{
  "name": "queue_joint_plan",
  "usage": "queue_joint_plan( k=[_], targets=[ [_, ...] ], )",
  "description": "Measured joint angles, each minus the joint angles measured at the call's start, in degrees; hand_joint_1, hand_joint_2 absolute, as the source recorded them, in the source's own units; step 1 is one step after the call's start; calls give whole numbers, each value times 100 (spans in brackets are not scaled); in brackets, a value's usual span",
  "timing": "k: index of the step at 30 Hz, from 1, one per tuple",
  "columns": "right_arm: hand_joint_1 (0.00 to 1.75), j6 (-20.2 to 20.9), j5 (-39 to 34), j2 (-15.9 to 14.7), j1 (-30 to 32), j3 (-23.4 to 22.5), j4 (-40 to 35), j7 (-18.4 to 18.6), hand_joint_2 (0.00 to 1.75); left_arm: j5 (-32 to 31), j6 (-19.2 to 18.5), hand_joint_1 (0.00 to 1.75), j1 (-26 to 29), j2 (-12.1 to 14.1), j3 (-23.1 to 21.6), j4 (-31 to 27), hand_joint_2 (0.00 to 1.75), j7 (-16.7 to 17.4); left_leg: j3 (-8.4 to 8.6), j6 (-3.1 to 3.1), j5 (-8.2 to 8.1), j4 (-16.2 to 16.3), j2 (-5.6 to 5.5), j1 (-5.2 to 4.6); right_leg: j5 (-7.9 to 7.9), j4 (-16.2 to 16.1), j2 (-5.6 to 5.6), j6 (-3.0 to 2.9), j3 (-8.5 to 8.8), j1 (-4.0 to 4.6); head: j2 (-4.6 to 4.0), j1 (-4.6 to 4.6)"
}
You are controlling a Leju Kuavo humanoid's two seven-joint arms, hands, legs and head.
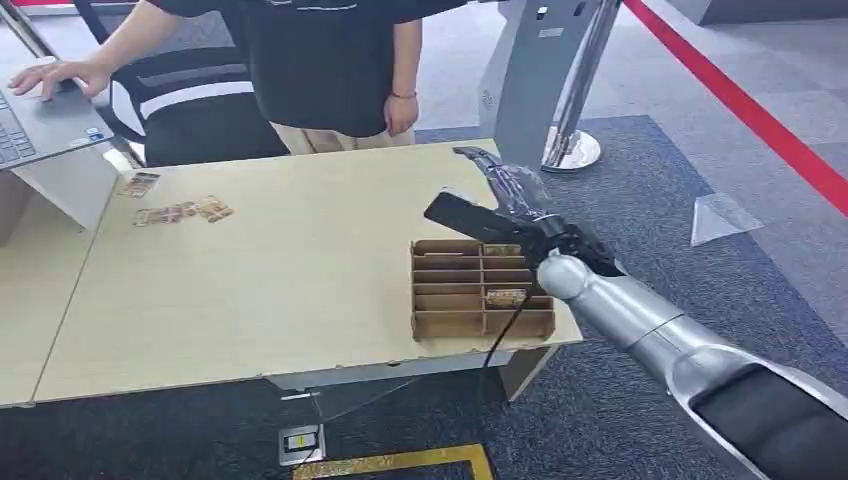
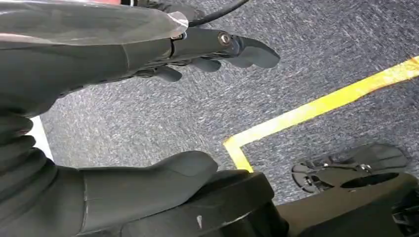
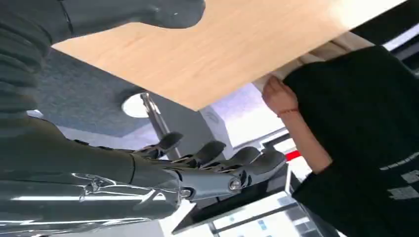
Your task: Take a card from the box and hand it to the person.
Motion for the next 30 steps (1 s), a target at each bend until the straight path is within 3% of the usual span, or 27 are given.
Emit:
queue_joint_plan(
  k=[4, 5, 7, 16, 30],
  targets=[
    [63, 19, 115, -26, 174, 13, -4, 111, 175, 0, -9, 0, 2, 13, 0, 0, 175, 15, 1, 0, 0, 0, 0, 0, 0, -1, 0, 0, 0, 0, 0, 0],
    [89, 50, 161, -37, 204, 20, -13, 149, 175, -2, -9, 0, 2, 15, 0, 0, 175, 15, 1, 0, 0, 0, 0, 0, 0, -1, 1, 0, 0, 0, 0, 0],
    [103, 87, 241, -57, 255, 26, -42, 193, 175, -4, -9, 0, 3, 20, 0, 0, 175, 15, 1, 0, 0, 1, 1, 0, 0, -1, 2, 0, 0, 0, 0, 0],
    [117, 240, 551, -258, 351, 33, -286, 457, 175, 44, 0, 0, 19, 33, 0, 0, 175, -17, 3, 0, 0, 1, 1, 0, 0, 0, 1, 0, -1, 0, 0, 0],
    [89, 459, 708, -623, 649, -15, -715, 662, 175, 59, -7, 0, 26, 39, 0, 0, 175, -28, 3, 0, 0, 1, 1, 0, 0, -1, 1, 0, -1, 0, 0, 2]
  ],
)
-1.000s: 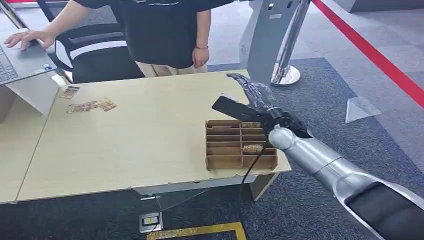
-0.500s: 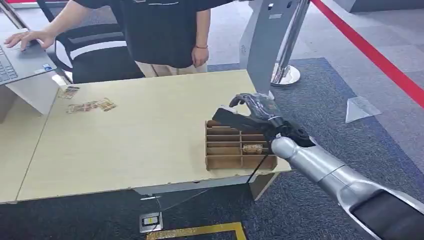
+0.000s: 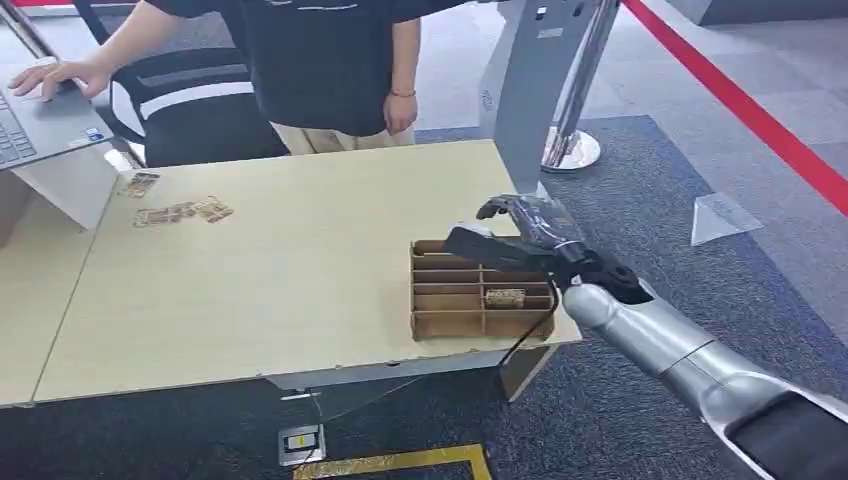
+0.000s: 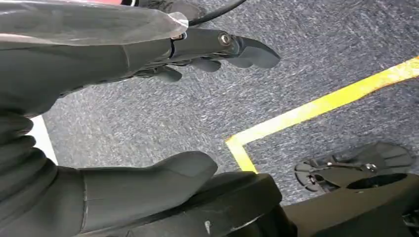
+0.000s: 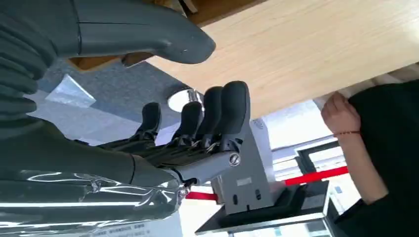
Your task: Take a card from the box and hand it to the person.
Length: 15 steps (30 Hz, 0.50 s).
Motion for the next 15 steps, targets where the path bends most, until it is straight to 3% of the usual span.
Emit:
queue_joint_plan(
  k=[4, 8, 14, 15],
  targets=[
    [82, 92, 7, -52, 68, -9, -59, 0, 175, 11, 2, 0, 2, 4, 0, 0, 175, -24, 0, 0, 0, -1, 0, 0, 0, 1, 2, 0, 0, 0, 0, 0],
    [93, 118, 13, -90, 96, -11, -70, 0, 175, 20, 2, 0, 4, 11, 0, 0, 175, -24, -1, 0, 0, -1, 0, 0, 0, 1, 1, 0, 0, 0, 0, 0],
    [89, 133, 17, -111, 137, -11, -96, -18, 175, 31, 0, 0, 4, 20, 0, 0, 175, -24, -1, 0, 0, -1, 0, 0, 0, 0, 1, 0, 1, 0, 0, -2],
    [96, 135, 22, -111, 141, -11, -96, -20, 175, 31, 0, 0, 4, 20, 0, 0, 175, -24, -1, 0, 0, 0, 0, 0, 0, 0, 1, 0, 1, 0, 0, -2]
  ],
)
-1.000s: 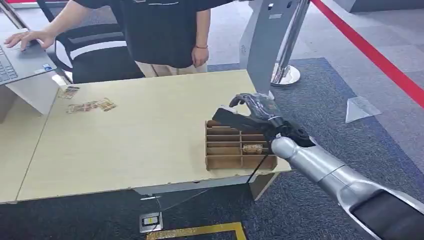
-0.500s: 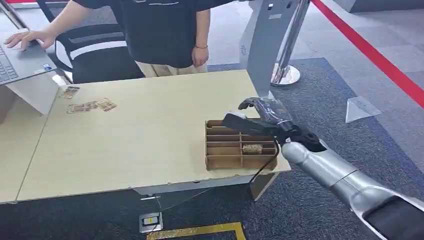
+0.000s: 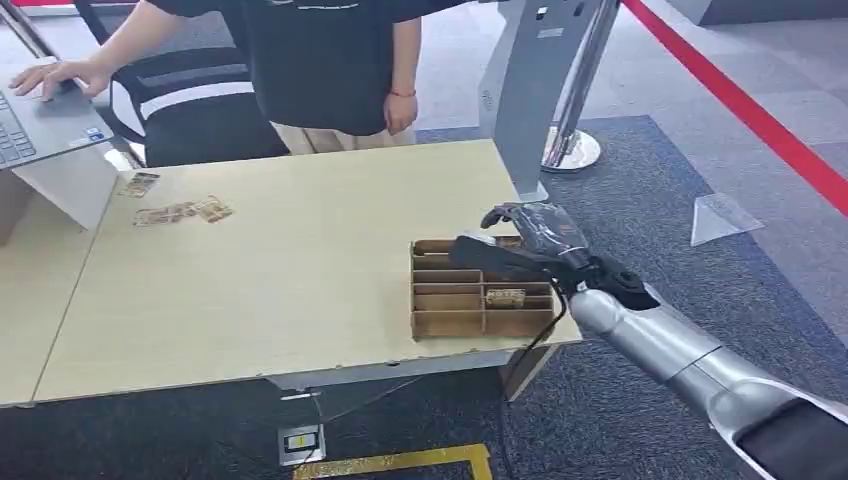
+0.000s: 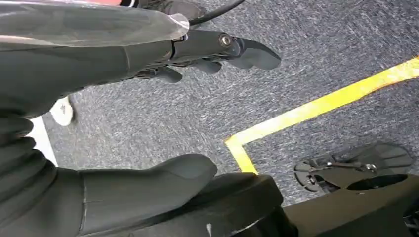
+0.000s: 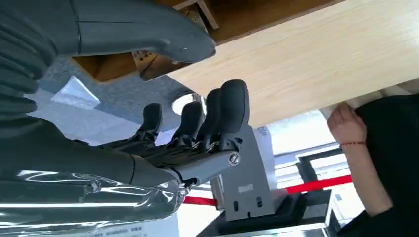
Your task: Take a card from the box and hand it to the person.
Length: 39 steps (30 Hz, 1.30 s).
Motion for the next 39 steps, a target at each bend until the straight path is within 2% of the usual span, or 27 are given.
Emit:
queue_joint_plan(
  k=[2, 4, 9, 13, 19, 20, 39],
  targets=[
    [94, 9, 2, -2, 13, 0, 0, -13, 175, 0, 2, 0, 0, 0, 0, 0, 175, -7, 0, 0, 0, 0, 0, 0, 0, 0, 0, 0, 0, 0, 0, 0],
    [99, 17, 2, -2, 17, 0, 0, -13, 175, 0, 7, 0, 0, 0, 0, 0, 175, -18, 0, 0, 0, 0, 0, 0, 0, 0, 0, 0, 0, 0, 0, 0],
    [94, 33, 9, -2, 22, 2, 0, -30, 175, 4, 7, 0, 0, -2, 0, 0, 175, -44, 0, 0, 0, 0, 0, 0, 0, 0, 0, 0, 0, 0, 0, 0],
    [98, 42, 28, -2, 22, 7, 0, -33, 175, 7, 7, 0, 0, -2, 0, 0, 175, -48, 0, 0, 0, -1, 0, 0, 0, 0, 0, 0, 0, 0, 0, 0],
    [94, 41, 96, -2, 16, 11, 24, -42, 175, 7, 7, 0, 0, -4, 0, 0, 175, -50, -1, 0, 0, -1, 0, 0, 0, 0, 0, 0, 0, 0, 0, 0],
    [99, 39, 109, -2, 12, 13, 37, -42, 175, 7, 7, 0, 0, -7, 0, 0, 175, -50, -1, 0, 0, -1, -1, 0, 0, 1, 0, 0, 0, 0, 0, 0],
    [98, 15, 374, 37, -234, 66, 503, 42, 175, 7, 15, 0, -4, -37, 0, 0, 175, -48, -4, 0, 0, -1, -2, 0, 0, 2, -3, 0, 1, 0, 0, 0]
  ],
)
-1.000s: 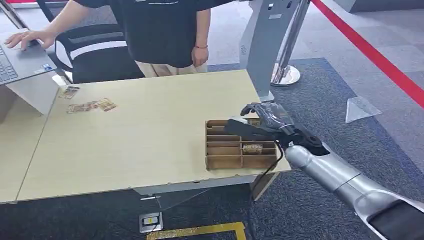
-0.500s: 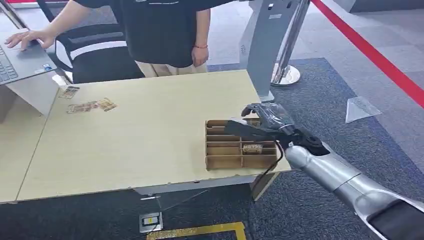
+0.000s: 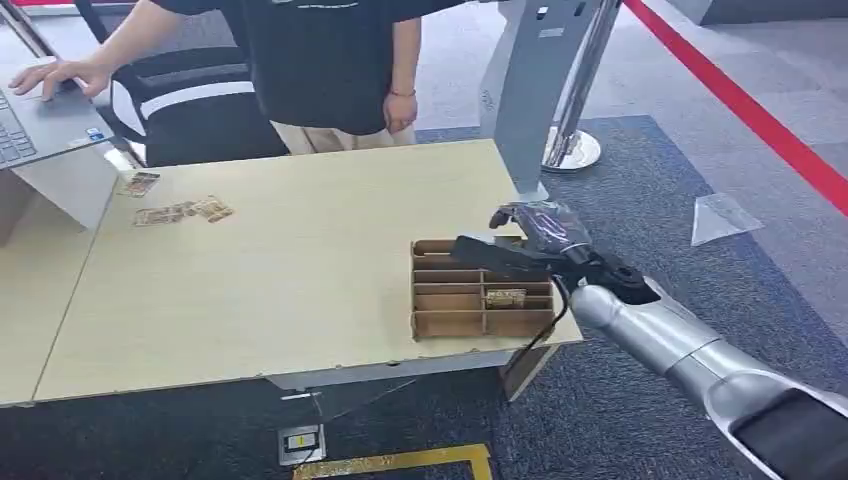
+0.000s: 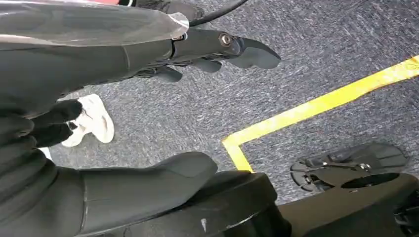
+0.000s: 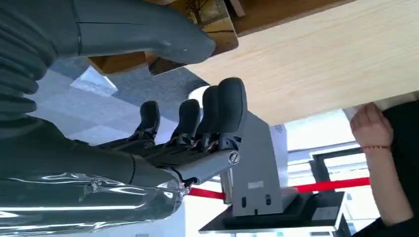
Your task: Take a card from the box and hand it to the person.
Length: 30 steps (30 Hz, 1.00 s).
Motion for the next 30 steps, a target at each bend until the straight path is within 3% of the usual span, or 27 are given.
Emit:
queue_joint_plan(
  k=[6, 18, 21, 22, 23, 30],
  targets=[
    [93, 4, 22, 20, -75, 7, 164, 46, 175, 0, 0, 0, -1, -2, 0, 0, 175, 0, 0, 0, 0, 0, 0, 0, 0, 0, 0, 0, 0, 0, 0, 2],
    [98, 9, 39, 55, -104, 59, 437, 98, 175, -2, 0, 0, -2, -13, 0, 0, 175, -4, 1, 0, 0, 0, 0, 0, 0, 0, 0, 0, 0, 0, 0, 2],
    [115, 13, 41, 55, -104, 79, 483, 98, 175, -2, 0, 0, -2, -15, 0, 0, 175, -15, 1, 0, 0, 0, 0, 0, 0, 0, 1, 0, 0, 0, 2, 0],
    [155, 15, 39, 55, -104, 87, 499, 98, 175, -2, 0, 0, -3, -15, 0, 0, 175, -15, 1, 0, 0, 0, 0, 0, 0, 0, 1, 0, 0, 0, 0, 0],
    [175, 17, 39, 55, -103, 92, 514, 100, 175, -2, 0, 0, -2, -15, 0, 0, 175, -17, 1, 0, 0, 0, 0, 0, 0, 0, 0, 0, 0, 0, 0, 2],
    [175, -2, 39, 57, -124, 92, 588, 114, 175, -2, -9, 0, -3, -15, 0, 0, 175, -17, 4, 0, 0, 0, 1, 0, 0, 0, 1, 0, 2, 0, 0, 0]
  ],
)
